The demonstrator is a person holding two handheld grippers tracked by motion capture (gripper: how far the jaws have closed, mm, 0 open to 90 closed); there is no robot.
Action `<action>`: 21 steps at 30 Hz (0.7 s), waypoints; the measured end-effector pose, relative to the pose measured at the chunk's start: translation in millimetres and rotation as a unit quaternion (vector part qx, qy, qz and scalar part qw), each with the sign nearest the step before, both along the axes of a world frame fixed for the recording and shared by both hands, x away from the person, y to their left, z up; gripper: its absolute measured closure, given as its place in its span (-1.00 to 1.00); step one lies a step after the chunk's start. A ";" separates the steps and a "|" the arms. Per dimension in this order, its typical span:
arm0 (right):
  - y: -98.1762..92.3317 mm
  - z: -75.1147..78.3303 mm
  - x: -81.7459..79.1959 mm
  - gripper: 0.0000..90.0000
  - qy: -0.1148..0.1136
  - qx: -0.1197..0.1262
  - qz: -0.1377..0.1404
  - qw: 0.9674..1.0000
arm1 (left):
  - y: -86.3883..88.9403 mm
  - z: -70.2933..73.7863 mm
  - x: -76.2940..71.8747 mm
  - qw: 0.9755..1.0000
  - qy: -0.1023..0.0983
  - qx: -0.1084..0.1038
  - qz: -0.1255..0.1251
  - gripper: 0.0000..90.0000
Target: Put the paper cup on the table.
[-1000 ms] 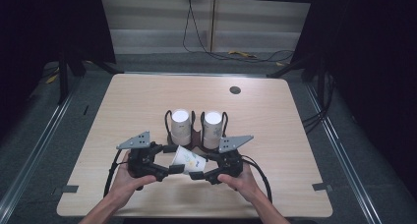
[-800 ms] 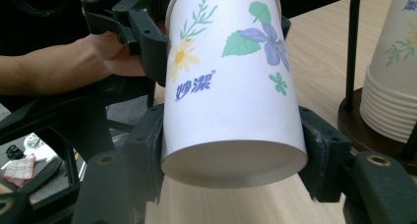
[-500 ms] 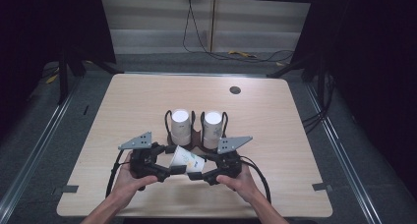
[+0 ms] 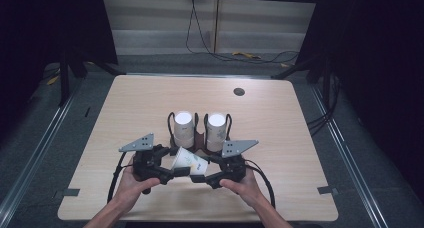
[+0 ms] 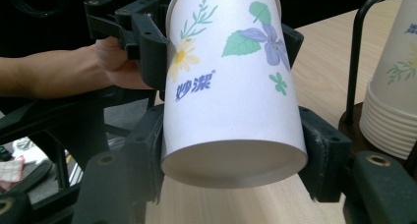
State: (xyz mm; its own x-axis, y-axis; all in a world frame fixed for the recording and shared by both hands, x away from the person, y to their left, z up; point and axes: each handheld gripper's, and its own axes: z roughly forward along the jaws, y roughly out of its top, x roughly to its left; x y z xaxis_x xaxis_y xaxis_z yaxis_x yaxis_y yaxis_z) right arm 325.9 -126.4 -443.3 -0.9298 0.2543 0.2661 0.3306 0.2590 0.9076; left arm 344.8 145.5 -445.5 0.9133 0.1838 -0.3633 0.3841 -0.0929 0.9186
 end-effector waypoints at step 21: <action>3.4 -3.1 1.1 -0.22 0.005 -0.014 0.009 1.000 | 0.9 -4.5 0.2 1.000 0.012 0.013 -0.017 -0.52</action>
State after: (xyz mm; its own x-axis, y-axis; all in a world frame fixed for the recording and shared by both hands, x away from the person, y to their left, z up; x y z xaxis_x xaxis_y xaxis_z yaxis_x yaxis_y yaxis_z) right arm 327.0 -123.0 -446.3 -0.9313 0.2455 0.2690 0.3354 0.2902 0.8963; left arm 345.0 146.4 -450.0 0.9103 0.1627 -0.3806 0.4023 -0.1307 0.9061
